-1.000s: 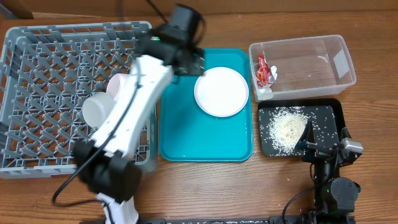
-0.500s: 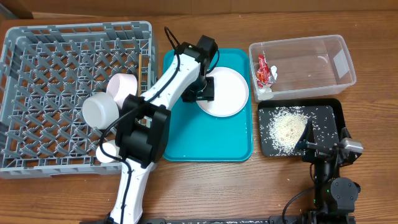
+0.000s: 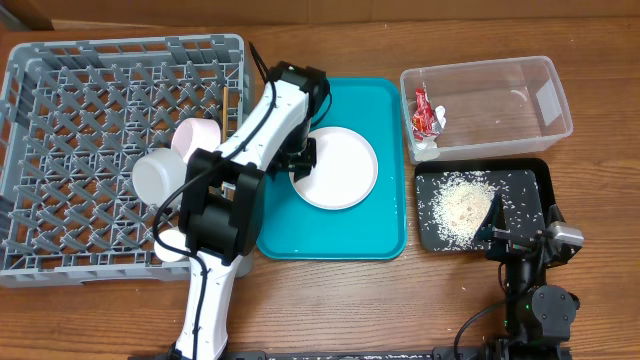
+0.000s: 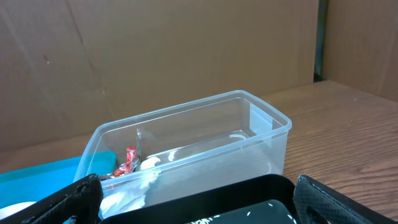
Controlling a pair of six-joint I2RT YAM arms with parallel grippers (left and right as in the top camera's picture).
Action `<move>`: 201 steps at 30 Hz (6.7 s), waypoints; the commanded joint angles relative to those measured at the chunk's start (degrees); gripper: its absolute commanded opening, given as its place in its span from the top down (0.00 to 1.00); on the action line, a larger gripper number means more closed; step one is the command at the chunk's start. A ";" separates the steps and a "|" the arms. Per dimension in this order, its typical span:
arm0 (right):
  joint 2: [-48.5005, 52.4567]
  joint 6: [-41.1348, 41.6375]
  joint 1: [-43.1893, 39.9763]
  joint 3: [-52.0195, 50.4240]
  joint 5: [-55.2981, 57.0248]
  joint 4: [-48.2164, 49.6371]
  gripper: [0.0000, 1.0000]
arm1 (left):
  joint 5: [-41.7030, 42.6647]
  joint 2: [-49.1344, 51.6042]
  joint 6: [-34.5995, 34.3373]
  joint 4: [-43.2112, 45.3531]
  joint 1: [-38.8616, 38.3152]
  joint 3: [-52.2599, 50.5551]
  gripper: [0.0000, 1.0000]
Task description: Sort waste into correct bins and load items into the dishwasher
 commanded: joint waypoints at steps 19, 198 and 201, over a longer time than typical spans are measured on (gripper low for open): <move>-0.68 0.13 -0.26 -0.61 0.26 0.37 0.00 | 4.48 2.73 9.33 18.53 -20.57 2.75 0.66; -0.68 0.13 -0.26 -0.61 0.26 0.37 0.00 | 51.58 -49.48 32.65 13.29 27.19 -19.82 0.00; -0.68 0.13 -0.26 -0.61 0.26 0.37 0.00 | 37.44 -55.80 26.60 15.47 16.44 -19.82 0.00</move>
